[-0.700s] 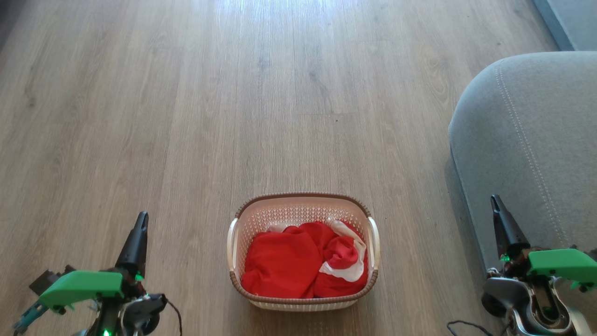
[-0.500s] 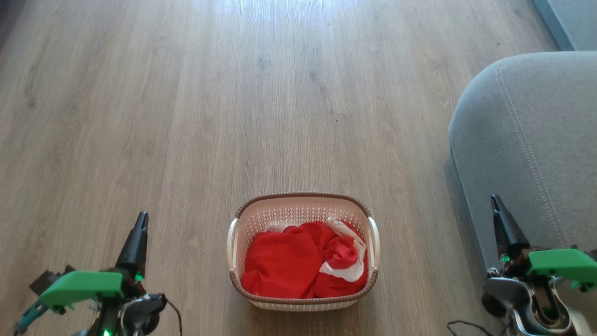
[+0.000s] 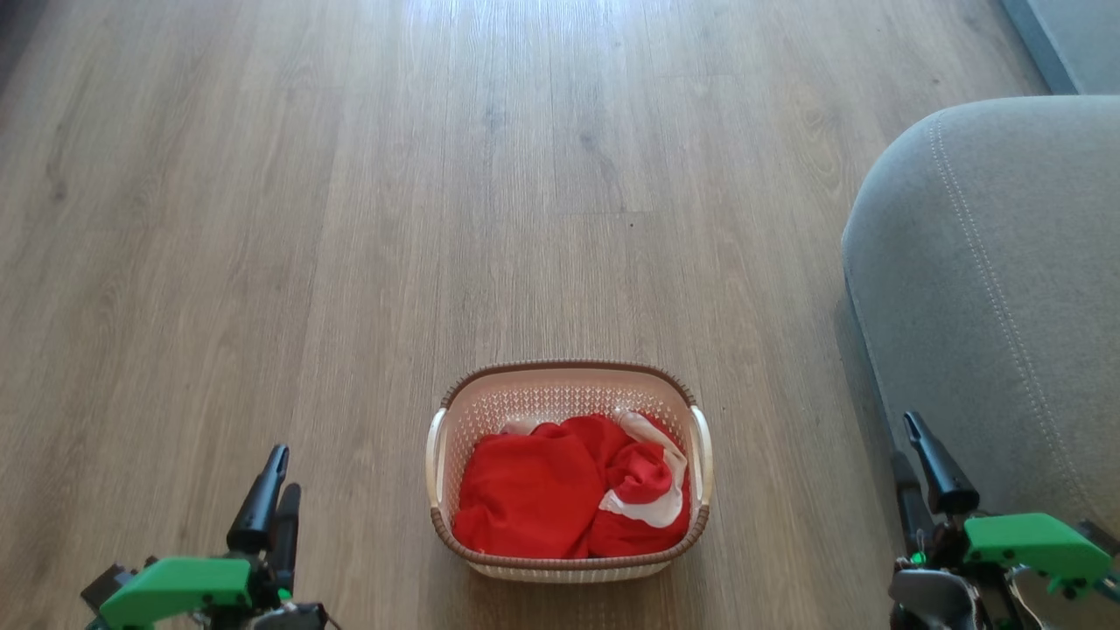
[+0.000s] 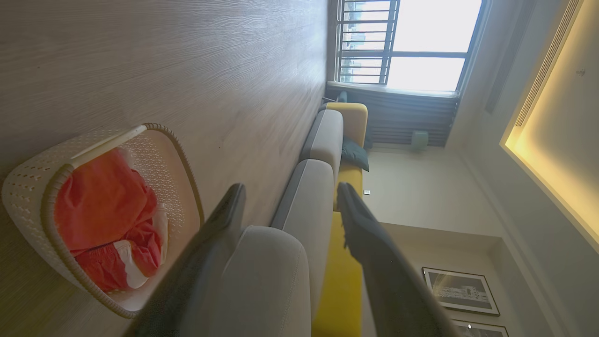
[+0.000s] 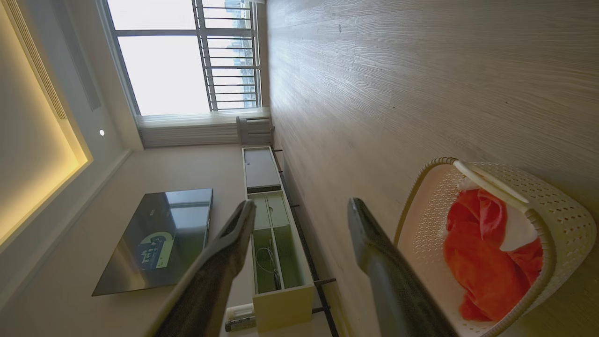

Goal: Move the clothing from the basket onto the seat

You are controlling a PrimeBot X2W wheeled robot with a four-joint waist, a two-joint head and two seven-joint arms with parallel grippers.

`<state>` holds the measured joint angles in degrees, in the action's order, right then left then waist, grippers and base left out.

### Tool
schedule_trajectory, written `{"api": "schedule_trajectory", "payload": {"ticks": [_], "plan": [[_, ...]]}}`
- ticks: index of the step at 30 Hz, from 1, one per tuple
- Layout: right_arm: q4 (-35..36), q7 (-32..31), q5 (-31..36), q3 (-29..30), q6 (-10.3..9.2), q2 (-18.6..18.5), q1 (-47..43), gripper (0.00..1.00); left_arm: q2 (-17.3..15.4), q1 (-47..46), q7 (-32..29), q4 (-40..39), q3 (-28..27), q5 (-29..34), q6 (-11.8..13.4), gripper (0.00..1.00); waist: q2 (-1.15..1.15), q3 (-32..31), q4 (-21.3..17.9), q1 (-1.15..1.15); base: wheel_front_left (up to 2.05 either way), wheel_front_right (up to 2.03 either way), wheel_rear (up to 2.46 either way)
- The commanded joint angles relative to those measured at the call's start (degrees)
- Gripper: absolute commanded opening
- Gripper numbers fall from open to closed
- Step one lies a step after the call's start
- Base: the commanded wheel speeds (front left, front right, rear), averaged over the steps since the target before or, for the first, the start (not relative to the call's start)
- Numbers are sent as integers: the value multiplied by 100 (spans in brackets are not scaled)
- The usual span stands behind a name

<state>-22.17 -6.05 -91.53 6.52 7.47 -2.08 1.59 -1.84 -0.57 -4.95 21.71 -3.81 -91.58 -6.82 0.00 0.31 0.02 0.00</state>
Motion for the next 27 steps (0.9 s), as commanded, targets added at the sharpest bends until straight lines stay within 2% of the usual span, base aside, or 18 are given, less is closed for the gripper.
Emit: {"api": "schedule_trajectory", "payload": {"ticks": [1, 15, 27], "plan": [[191, 51, 72, -46, 1, -72, 345, 100, -46, -311, 51, -137, -12, 76, -9, 100, 0, 2, 0, 0, 0, 0, 0], [96, 377, 445, -486, 1, -299, 707, 100, -145, -588, 291, -80, 53, 730, -15, 100, 0, 20, 3, 0, 0, 0, 0], [-22, 585, 1225, -672, 1, -421, 1029, 100, -173, -804, 493, -130, 50, 1881, -21, 100, 0, 36, -14, 0, 0, 0, 0]]}}
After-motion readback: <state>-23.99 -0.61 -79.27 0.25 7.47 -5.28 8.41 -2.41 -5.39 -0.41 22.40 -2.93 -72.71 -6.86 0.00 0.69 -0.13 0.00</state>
